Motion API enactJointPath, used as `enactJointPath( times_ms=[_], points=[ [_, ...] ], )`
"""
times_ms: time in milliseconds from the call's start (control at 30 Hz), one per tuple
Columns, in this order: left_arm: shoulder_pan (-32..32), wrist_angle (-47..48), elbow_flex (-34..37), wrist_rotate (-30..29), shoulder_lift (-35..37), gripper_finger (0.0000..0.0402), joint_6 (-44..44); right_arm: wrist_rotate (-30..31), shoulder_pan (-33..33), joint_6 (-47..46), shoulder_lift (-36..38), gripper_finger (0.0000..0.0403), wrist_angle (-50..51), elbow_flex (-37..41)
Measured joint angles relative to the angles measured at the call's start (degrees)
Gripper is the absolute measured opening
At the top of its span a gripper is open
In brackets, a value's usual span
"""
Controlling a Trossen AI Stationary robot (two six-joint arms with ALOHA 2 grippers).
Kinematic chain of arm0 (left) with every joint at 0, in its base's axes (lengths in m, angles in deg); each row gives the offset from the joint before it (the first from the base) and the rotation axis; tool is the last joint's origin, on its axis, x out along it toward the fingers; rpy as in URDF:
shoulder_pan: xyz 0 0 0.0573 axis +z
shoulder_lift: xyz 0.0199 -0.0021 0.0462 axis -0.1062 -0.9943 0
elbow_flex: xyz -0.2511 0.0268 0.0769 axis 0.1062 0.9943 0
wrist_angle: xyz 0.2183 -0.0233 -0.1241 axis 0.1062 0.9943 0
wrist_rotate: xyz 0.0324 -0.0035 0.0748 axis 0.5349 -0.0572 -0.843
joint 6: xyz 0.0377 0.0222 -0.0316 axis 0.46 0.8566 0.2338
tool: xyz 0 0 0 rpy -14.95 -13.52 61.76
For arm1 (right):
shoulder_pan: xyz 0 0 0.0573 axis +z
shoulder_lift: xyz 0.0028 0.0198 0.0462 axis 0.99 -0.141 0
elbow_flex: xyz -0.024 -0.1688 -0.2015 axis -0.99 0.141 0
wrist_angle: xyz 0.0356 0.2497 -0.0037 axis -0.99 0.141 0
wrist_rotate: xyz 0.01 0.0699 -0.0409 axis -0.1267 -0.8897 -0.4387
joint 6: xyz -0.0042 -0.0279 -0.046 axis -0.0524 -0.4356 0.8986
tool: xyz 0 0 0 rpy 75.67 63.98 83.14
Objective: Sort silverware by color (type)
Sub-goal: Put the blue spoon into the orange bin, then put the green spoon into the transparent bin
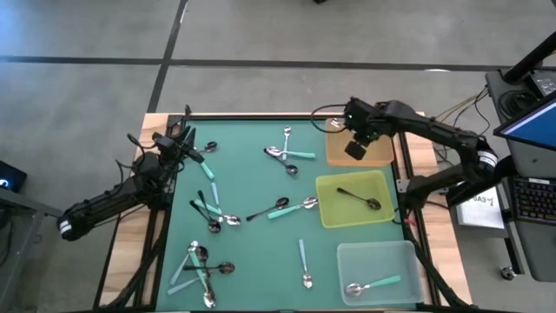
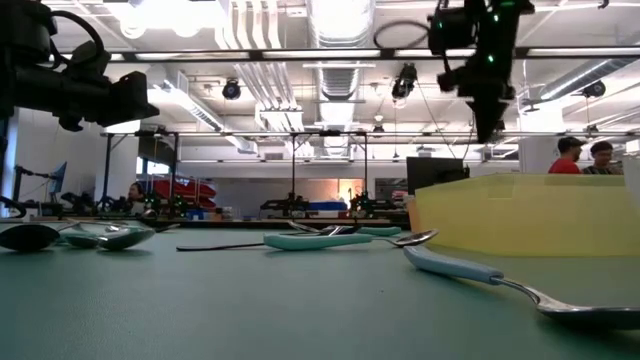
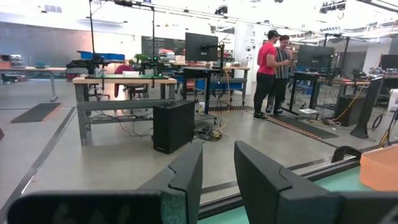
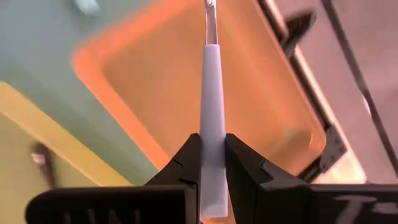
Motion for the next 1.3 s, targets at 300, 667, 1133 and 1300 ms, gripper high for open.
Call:
enactJointPath(
  times_ms=[300,667,1133,1300],
  points=[
    [0.0,0.0,0.0,0.0,0.0,0.0077,0.0,-0.8,-6.5,2.4,0.7,0.0035,-1.3,9.7],
    [0.0,0.0,0.0,0.0,0.0,0.0077,0.0,-5.2,-6.0,-6.8,0.8,0.0187,-1.5,8.5],
    [0.0,0.0,0.0,0.0,0.0,0.0077,0.0,-12.5,31.4,-24.3,-1.9,0.0182,-16.4,6.6],
    [0.0,0.0,0.0,0.0,0.0,0.0077,0.0,-10.9,42.1,-20.4,-7.0,0.0182,-25.7,6.5]
  ],
)
